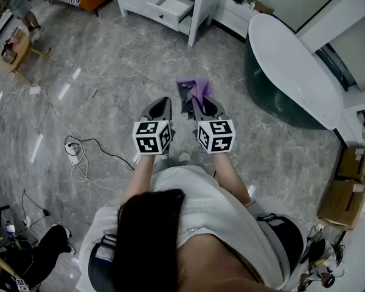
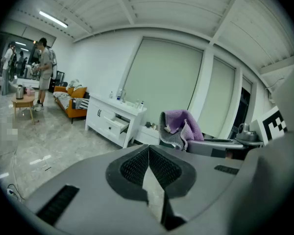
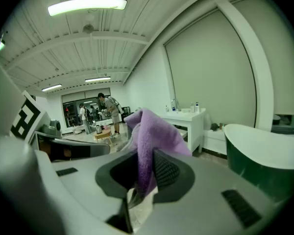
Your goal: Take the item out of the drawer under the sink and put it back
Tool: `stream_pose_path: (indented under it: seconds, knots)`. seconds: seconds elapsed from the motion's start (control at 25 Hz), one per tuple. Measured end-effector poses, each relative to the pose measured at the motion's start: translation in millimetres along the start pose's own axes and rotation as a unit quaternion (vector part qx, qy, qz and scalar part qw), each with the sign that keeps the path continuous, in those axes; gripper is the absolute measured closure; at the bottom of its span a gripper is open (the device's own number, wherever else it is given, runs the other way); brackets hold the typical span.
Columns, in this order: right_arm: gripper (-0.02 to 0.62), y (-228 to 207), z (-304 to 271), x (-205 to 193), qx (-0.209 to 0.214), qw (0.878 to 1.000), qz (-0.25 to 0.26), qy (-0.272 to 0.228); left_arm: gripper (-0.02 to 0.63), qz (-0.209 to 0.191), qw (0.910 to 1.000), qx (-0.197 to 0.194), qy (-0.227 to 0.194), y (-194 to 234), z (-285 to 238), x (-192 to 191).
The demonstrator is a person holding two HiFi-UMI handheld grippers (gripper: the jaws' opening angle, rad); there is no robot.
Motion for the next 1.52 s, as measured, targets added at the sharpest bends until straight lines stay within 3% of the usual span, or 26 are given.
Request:
stream_pose_path:
  seconds: [0.48,0.88,1.52]
  knots:
    - [0.520,-6,3,4,0.004,1.000,0.001,-0.011,0.603,-0.009,0.9999,-0.013,0.001,-8,-7,3]
    - [0.518,-33,7,5,0.021,1.000,-0.003,-0.018,0.603,0.006,0.9998,-0.012,-0.012,-31,-32,-3]
    - [0.518,-49,-23,13,0.027,0.999,0.004,-0.019,0.603,0.007,0.9998,0.005,-0.018,-17,-59,9]
Point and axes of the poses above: the fingertips, and each gripper's own axes: z backward along the fingers, y to its left, x out of its top, the point moved 8 cm from there along z, backward along the fingers, and after that the axes turned 6 degrees about -x, right-handed, at the moved point
